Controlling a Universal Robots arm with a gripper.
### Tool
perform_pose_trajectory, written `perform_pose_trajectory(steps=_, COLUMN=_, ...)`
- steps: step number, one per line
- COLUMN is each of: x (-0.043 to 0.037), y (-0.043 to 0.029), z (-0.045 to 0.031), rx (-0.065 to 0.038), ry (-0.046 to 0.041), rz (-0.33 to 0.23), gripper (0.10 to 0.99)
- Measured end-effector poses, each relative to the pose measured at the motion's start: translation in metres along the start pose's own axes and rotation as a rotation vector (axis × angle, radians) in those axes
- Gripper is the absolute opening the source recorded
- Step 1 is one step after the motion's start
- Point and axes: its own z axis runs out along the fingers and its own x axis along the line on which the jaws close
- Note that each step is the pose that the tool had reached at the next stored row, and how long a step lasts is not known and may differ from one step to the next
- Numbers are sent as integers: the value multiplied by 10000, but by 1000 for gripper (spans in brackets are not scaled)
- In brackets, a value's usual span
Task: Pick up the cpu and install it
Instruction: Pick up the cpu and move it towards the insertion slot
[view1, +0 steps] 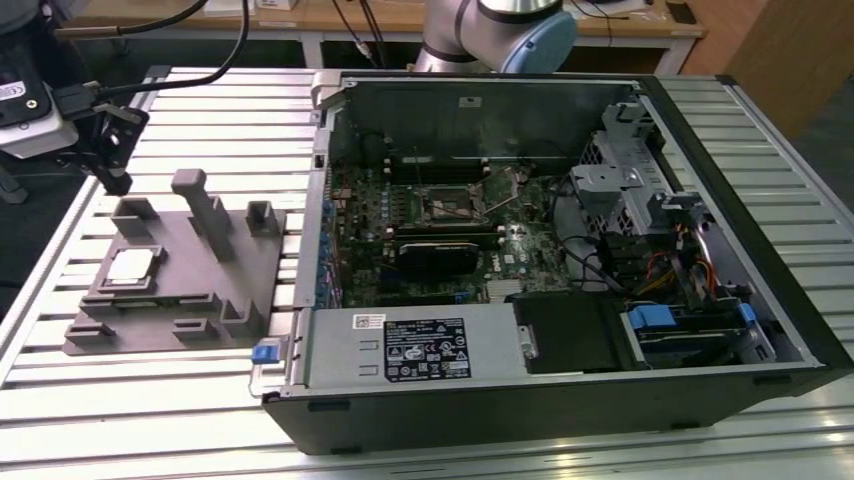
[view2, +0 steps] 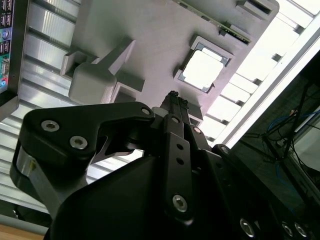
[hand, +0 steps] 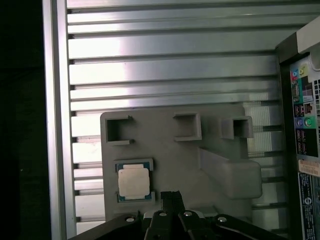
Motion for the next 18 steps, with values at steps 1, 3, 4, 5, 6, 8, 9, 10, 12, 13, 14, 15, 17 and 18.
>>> perform_pose_trajectory(steps=1, x=2, y=0, z=3, rx=1, ry=0, rz=0, gripper=106)
perform_pose_trajectory(steps=3, x=7, y=-1, z=10, rx=1, ry=1, rz=0, gripper=106)
perform_pose_trajectory(steps=4, x=9, y=-2, z=14, rx=0, ry=0, rz=0, gripper=106)
perform_pose_trajectory(steps=5, x=11, y=-2, z=17, rx=0, ry=0, rz=0, gripper=106)
perform_pose_trajectory(steps=6, x=13, y=-3, z=21, rx=0, ry=0, rz=-1, gripper=106)
perform_pose_trajectory(steps=8, x=18, y=-5, z=29, rx=1, ry=1, rz=0, gripper=106)
perform_pose_trajectory(steps=9, x=21, y=-7, z=34, rx=0, ry=0, rz=0, gripper=106)
perform_pose_trajectory(steps=10, x=23, y=-8, z=40, rx=0, ry=0, rz=0, gripper=106)
perform_pose_trajectory(steps=12, x=27, y=-13, z=53, rx=0, ry=0, rz=1, gripper=106)
perform_pose_trajectory(steps=13, x=29, y=-17, z=59, rx=0, ry=0, rz=0, gripper=106)
perform_pose_trajectory(steps=14, x=31, y=-20, z=66, rx=1, ry=1, rz=0, gripper=106)
perform_pose_trajectory(steps=15, x=34, y=-25, z=75, rx=1, ry=0, rz=0, gripper=106)
perform_pose_trajectory(steps=17, x=40, y=-32, z=90, rx=-1, ry=-1, rz=1, gripper=106)
perform_pose_trajectory(steps=18, x=42, y=-36, z=97, rx=0, ry=-1, rz=0, gripper=106)
